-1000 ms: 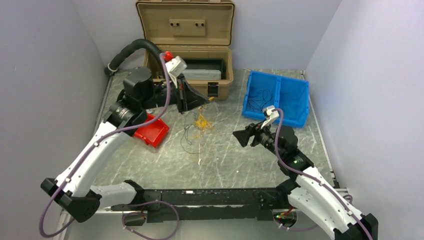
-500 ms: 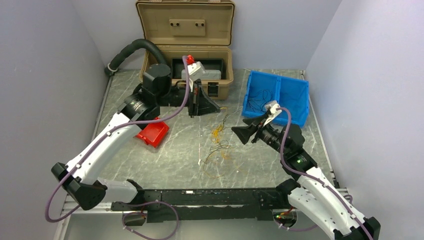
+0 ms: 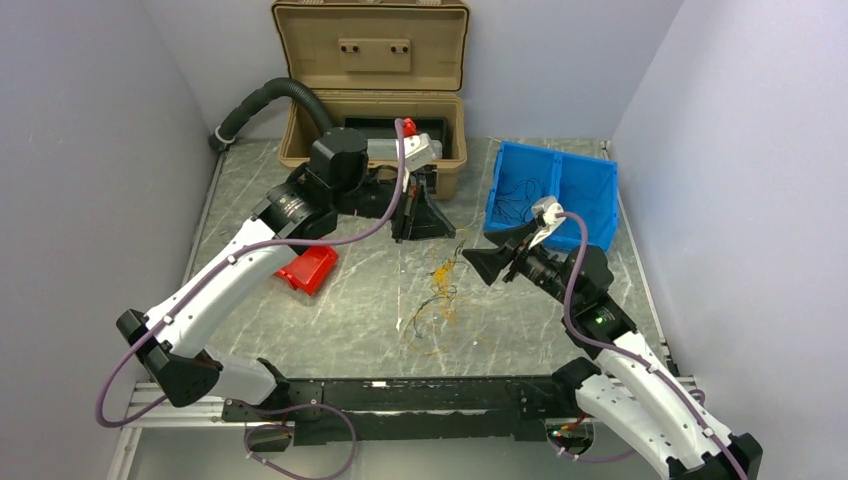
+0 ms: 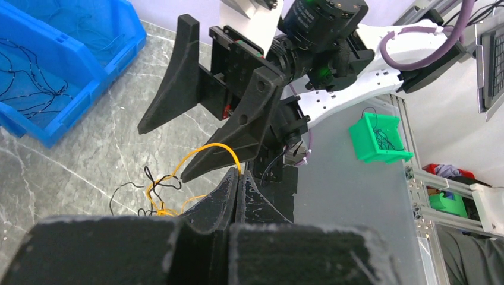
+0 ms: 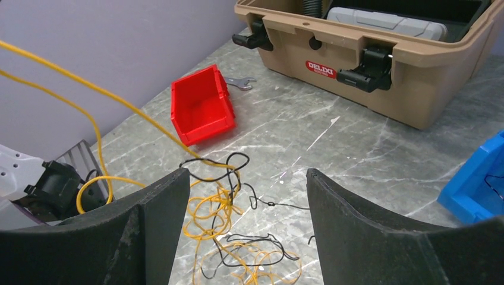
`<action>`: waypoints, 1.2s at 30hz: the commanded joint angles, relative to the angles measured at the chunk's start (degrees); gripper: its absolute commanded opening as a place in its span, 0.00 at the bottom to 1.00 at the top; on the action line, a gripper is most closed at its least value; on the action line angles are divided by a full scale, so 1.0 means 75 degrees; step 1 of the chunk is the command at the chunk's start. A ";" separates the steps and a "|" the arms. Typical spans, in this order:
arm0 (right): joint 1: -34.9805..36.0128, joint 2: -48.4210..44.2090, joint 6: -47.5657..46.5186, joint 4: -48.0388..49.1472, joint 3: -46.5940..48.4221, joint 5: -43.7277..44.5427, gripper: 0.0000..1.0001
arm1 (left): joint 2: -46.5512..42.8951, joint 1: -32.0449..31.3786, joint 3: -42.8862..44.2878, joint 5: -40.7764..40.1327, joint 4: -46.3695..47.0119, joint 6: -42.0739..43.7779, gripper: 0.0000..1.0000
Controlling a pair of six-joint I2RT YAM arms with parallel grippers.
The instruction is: Untangle the cables
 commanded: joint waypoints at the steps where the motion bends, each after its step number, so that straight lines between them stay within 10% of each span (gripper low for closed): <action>1: 0.0001 0.0116 0.0134 0.0945 0.0149 -0.0229 0.73 | 0.0117 -0.0162 0.0423 0.0199 -0.0022 0.0271 0.00; 19: 0.0233 0.1608 0.0694 0.2754 -0.0123 -0.0628 0.71 | 0.0361 -0.0248 0.0526 0.0091 0.0664 -0.0075 0.00; 28: 0.0394 0.3077 0.1135 0.2958 -0.1424 0.1212 0.67 | -0.0163 -0.0148 0.0857 -0.0697 0.1504 -0.0106 0.00; 36: 0.0380 0.2669 0.2380 0.0083 -0.1699 0.4277 0.57 | -0.0894 0.1168 0.1239 -0.2059 0.1581 -0.0335 0.00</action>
